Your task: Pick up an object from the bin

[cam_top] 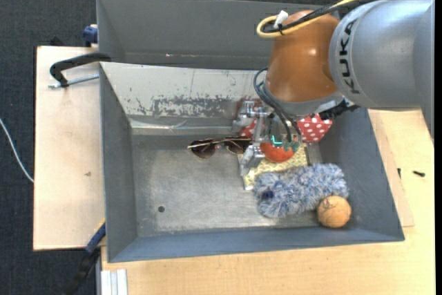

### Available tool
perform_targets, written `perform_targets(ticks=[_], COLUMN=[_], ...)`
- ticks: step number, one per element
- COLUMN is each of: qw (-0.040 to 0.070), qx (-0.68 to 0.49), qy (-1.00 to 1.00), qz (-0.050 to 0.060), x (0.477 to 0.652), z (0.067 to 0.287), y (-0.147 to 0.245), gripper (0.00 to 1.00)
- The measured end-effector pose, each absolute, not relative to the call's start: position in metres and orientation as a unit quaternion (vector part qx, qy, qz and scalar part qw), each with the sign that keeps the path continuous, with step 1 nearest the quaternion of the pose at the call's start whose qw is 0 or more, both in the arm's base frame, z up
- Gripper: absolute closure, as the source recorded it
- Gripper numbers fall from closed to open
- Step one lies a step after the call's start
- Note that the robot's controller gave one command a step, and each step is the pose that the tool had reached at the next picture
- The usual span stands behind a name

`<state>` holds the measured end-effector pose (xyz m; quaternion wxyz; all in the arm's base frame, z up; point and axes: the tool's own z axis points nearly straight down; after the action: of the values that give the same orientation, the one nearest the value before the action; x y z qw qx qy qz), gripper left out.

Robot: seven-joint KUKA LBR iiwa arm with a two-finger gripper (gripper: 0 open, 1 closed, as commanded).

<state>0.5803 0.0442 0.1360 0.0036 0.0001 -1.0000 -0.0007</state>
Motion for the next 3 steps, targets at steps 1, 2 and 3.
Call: perform_targets(ticks=[1,2,3], qw=[0.0,0.006,0.006], qx=[0.0,-0.098,-0.098], qy=[-1.0,-0.995,-0.995], qz=[-0.001,-0.001,-0.001], x=[0.582,0.602,0.602], z=[0.14,0.075,0.075], y=[0.044,0.037,0.037], gripper=[0.0,1.0,1.0])
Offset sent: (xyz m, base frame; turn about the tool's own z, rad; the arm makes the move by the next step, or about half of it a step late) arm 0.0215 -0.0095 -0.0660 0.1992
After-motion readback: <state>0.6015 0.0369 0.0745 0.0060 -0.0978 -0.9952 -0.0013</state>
